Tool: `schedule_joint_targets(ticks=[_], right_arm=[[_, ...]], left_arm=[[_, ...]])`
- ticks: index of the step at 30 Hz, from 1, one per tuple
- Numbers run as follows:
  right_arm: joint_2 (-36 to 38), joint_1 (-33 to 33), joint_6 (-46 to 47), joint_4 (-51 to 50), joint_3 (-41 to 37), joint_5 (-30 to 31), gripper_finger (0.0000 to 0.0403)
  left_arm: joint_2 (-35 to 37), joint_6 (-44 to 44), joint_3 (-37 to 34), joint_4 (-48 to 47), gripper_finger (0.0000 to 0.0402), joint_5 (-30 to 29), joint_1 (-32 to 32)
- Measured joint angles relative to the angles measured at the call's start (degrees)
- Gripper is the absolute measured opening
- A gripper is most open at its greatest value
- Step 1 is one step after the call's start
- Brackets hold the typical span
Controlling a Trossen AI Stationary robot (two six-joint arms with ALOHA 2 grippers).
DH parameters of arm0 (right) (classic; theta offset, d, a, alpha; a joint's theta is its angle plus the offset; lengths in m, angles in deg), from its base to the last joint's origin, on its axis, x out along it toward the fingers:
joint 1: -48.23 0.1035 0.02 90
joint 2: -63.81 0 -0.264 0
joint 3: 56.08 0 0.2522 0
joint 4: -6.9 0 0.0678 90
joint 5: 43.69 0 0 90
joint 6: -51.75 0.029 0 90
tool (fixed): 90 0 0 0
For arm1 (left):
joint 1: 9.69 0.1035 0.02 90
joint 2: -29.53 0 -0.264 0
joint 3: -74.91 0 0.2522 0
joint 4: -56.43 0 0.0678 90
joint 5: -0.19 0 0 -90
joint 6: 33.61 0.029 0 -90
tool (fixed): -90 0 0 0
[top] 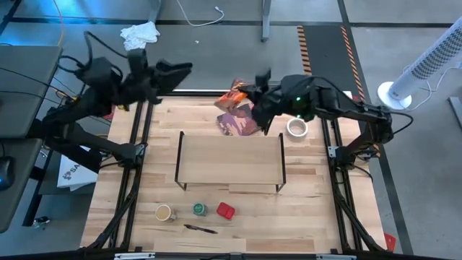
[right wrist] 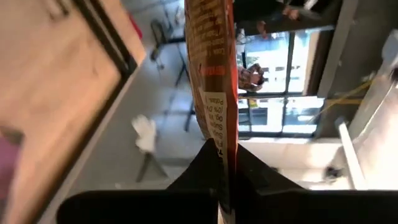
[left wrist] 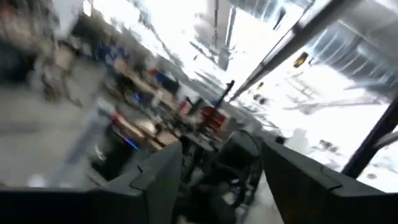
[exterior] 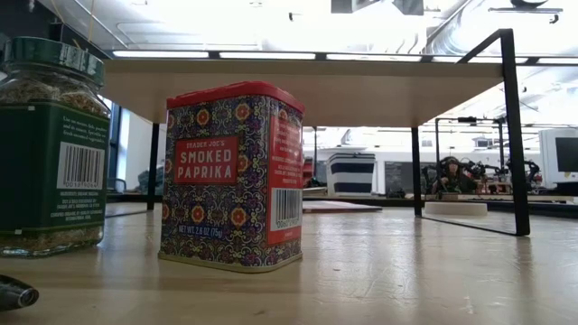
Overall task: Shelf spices
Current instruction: Remove the orange seasoning pack from the shelf
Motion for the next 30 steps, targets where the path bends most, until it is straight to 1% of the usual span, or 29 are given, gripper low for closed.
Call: schedule_joint_targets(ticks=[3, 6, 8, 11, 15, 18, 20, 27, 30], right_arm=[[-0.7, 1.6, -6.1, 3.1, 0.0, 2.5, 0.0001], [-0.8, 3.2, -11.0, 9.3, 0.0, 2.6, 0.0001], [-0.8, 4.0, -12.5, 13.6, 0.0, 2.8, 0.0001], [-0.6, 5.2, -15.2, 17.0, 0.0, 5.0, 0.0001], [-0.3, 7.0, -18.1, 18.4, 0.0, 4.9, 0.0001], [-0.3, 8.8, -20.1, 18.9, 0.0, 4.4, 0.0001], [-0.3, 9.6, -20.2, 19.4, 0.0, 4.4, 0.0001], [-0.3, 10.7, -19.8, 22.1, 0.0, 4.3, 0.0001], [-0.3, 10.7, -19.6, 22.8, 0.0, 3.9, 0.0001]], left_arm=[[-1.3, -9.8, -0.3, -1.9, 0.023, 1.9, 2.3], [-2.1, -17.1, -0.4, -3.2, 0.0239, 3.4, 4.1], [-2.5, -21.5, -0.1, -4.0, 0.0242, 6.2, 5.2], [-3.9, -26.8, -0.1, -4.6, 0.0244, 11.0, 5.9], [-5.4, -31.0, -0.4, -5.0, 0.0244, 12.3, 5.4], [-5.6, -34.2, -0.2, -4.1, 0.0243, 16.2, 5.1], [-6.1, -35.6, -0.2, -3.8, 0.0244, 17.4, 4.3], [-6.3, -38.5, -0.2, 1.1, 0.0244, 19.1, -0.4], [-6.8, -39.4, -0.2, 0.6, 0.0244, 19.2, -2.4]])
